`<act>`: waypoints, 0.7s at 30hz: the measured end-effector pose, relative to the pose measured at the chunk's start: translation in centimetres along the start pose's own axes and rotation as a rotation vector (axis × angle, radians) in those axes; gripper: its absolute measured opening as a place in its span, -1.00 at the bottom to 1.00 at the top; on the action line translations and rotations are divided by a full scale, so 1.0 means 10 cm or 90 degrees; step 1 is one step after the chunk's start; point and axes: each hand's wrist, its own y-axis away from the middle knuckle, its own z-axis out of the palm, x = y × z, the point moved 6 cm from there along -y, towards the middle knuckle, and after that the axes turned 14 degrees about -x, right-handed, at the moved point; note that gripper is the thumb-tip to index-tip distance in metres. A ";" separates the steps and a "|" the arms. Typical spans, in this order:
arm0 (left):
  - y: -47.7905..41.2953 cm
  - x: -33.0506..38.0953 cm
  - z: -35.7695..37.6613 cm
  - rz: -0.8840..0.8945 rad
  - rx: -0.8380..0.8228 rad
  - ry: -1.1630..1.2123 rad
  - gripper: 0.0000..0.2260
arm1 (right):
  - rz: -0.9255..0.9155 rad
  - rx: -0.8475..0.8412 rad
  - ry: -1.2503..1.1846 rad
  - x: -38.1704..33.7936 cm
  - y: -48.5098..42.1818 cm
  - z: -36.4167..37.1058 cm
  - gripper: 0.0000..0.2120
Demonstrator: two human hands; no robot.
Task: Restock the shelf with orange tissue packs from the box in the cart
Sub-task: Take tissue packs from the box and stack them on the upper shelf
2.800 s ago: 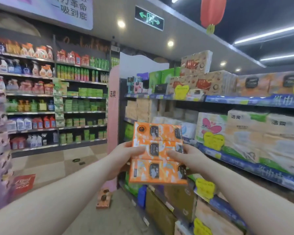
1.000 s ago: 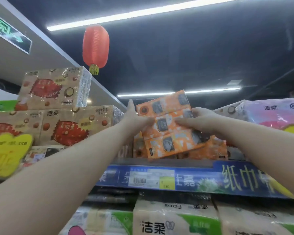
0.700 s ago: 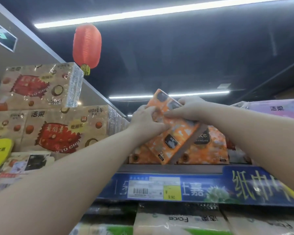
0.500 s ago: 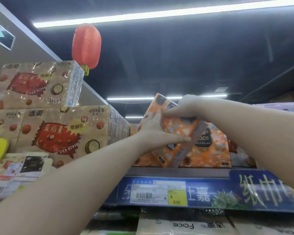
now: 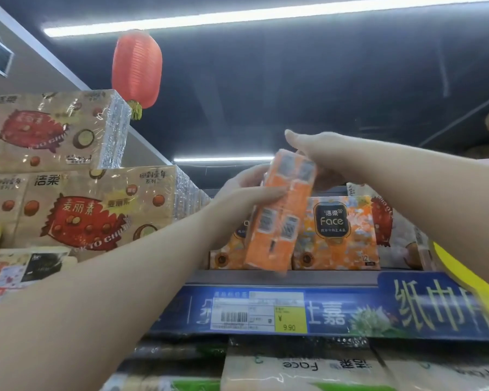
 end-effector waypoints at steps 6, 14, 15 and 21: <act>0.13 -0.02 -0.21 -0.051 0.184 0.072 -0.81 | -0.025 0.002 0.041 0.27 -0.12 0.04 -0.61; 0.30 0.03 -0.29 -0.187 0.238 -0.085 -0.19 | -0.016 -0.005 0.113 0.40 -0.16 0.18 -0.65; 0.32 0.00 -0.32 -0.202 0.256 -0.109 -0.08 | -0.020 -0.015 0.120 0.39 -0.17 0.21 -0.63; 0.36 -0.10 -0.43 -0.149 0.333 0.058 -0.55 | -0.008 -0.031 0.117 0.48 -0.23 0.33 -0.30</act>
